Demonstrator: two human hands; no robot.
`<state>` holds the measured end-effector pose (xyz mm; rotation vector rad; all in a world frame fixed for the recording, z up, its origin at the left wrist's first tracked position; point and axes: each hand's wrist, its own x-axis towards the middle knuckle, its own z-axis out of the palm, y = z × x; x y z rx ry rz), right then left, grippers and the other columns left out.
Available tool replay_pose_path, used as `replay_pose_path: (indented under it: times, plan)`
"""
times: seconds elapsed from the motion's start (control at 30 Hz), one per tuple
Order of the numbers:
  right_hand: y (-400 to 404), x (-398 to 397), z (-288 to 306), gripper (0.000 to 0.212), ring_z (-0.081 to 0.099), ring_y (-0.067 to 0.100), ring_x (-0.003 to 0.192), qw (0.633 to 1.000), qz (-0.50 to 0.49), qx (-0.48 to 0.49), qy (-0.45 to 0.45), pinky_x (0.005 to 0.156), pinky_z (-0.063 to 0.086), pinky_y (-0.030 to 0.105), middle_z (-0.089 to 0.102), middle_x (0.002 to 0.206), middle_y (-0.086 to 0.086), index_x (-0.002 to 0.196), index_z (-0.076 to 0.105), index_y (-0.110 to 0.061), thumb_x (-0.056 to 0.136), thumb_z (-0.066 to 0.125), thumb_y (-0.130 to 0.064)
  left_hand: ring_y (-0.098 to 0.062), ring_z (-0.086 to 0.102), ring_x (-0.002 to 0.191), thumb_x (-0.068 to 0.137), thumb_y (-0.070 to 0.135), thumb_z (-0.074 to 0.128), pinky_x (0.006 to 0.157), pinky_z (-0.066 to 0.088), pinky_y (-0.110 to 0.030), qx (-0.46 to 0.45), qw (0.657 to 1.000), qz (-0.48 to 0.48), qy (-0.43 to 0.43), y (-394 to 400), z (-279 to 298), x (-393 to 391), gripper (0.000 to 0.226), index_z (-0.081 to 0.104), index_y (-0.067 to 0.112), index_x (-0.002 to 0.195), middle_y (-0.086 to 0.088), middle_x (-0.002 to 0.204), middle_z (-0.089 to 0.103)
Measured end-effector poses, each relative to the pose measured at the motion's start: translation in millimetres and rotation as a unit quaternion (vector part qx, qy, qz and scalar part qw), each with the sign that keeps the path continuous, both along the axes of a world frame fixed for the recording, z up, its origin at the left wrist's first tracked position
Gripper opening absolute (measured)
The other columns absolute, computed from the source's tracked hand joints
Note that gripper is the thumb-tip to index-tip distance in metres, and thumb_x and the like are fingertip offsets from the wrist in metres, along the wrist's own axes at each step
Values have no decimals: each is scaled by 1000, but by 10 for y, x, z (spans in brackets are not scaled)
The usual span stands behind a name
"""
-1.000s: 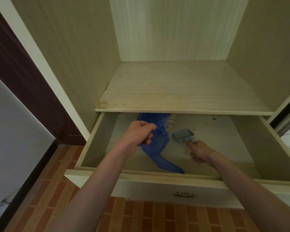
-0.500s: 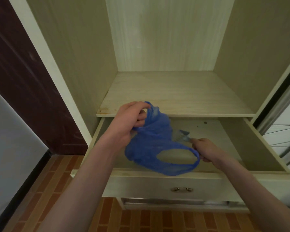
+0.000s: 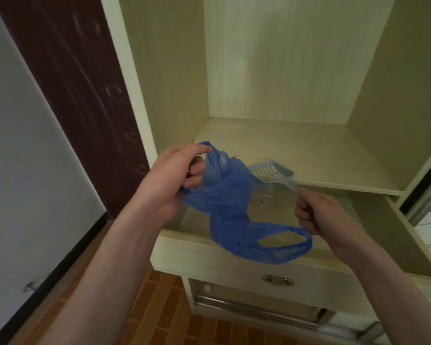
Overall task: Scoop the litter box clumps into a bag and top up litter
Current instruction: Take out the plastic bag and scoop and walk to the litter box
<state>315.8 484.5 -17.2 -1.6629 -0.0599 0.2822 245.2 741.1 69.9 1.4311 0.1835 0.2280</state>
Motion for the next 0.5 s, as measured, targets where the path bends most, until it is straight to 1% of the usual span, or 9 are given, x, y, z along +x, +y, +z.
replay_pose_path:
  times: [0.07,0.17,0.23,0.3,0.4,0.5]
  plan:
    - [101,-33,83,38,30,12,45,999,31,23,-6,44,21,23,38,55,-3,71,39,-20,107,41,-31,-8,22,39,99,19,58,50,10,-29,-4,999,40,-7,54,38,-172,11,61,11,105,6,54,32]
    - [294,-77,176,38,34,13,44,997,71,39,-16,44,24,25,43,55,-1,73,46,-17,107,42,-32,-8,24,40,98,18,60,48,14,-26,-24,995,88,-30,153,56,-468,13,62,9,106,4,56,33]
    - [454,-113,196,39,36,14,41,994,94,59,-19,45,25,26,46,54,1,73,51,-13,107,44,-30,-8,25,41,96,19,61,47,17,-25,-27,992,117,-42,204,63,-699,16,58,8,108,4,58,33]
    - [621,-170,188,40,37,13,40,991,120,58,-27,42,25,24,49,54,1,72,55,-14,106,44,-31,-7,25,40,100,15,57,44,19,-22,-34,986,156,-49,248,74,-936,11,53,11,109,5,57,31]
    - [833,-309,145,39,41,14,42,985,159,52,-39,43,28,23,53,56,1,73,56,-15,106,43,-31,-6,24,39,101,13,55,39,20,-19,-46,973,220,-49,320,79,-1259,9,51,11,108,7,55,29]
    - [999,-506,124,37,49,18,48,977,203,46,-55,48,32,28,59,60,3,78,55,-14,108,41,-31,-7,24,41,101,12,56,40,20,-20,-63,954,287,-64,388,43,-1533,10,50,12,108,6,57,28]
